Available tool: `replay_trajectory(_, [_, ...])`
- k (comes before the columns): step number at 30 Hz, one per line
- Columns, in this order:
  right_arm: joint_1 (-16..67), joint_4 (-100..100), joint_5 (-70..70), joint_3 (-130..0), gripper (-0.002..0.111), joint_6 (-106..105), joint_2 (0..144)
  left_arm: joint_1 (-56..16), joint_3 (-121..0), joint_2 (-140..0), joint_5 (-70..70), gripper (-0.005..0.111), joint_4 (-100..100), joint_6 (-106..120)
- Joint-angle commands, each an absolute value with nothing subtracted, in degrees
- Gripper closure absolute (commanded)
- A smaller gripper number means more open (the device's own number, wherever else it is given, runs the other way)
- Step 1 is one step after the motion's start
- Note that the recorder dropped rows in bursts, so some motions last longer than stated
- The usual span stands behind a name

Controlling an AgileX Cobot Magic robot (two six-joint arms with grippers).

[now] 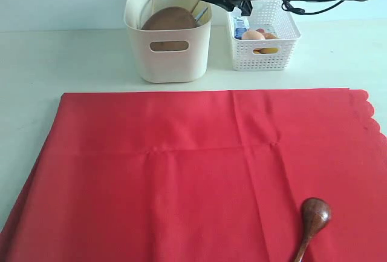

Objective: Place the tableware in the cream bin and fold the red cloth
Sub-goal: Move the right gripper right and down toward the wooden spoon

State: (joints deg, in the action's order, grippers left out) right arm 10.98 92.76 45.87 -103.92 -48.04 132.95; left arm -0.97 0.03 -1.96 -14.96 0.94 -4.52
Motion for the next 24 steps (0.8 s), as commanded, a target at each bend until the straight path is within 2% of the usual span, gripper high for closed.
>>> replay_trajectory(1, [9.97,92.73,51.68,-104.34,0.054,-47.71,132.73,-1.26,0.00,-2.26,-14.72,0.106,0.60,-4.23])
replay_trajectory(7, [6.78,89.78,60.31,-104.34,0.057,-47.86,131.76,-1.26,0.00,-2.26,-14.72,0.106,0.60,-4.23])
replay_trajectory(12, [4.63,74.09,62.55,-104.34,0.076,-42.91,127.20,-1.26,0.00,-2.26,-14.72,0.106,0.60,-4.23])
replay_trajectory(13, [4.47,65.09,62.64,-104.34,0.084,-39.45,124.67,-1.26,0.00,-2.26,-14.72,0.106,0.60,-4.23])
replay_trajectory(16, [4.62,48.48,62.64,-104.34,0.093,-33.77,120.29,-1.26,0.00,-2.26,-14.72,0.106,0.60,-4.23])
replay_trajectory(21, [4.62,27.54,65.99,-104.34,0.095,-25.91,110.97,-1.26,0.00,-2.26,-14.72,0.106,0.60,-4.23])
replay_trajectory(24, [4.62,24.95,68.69,-104.34,0.095,-23.80,103.94,-1.26,0.00,-2.26,-14.72,0.106,0.60,-4.23])
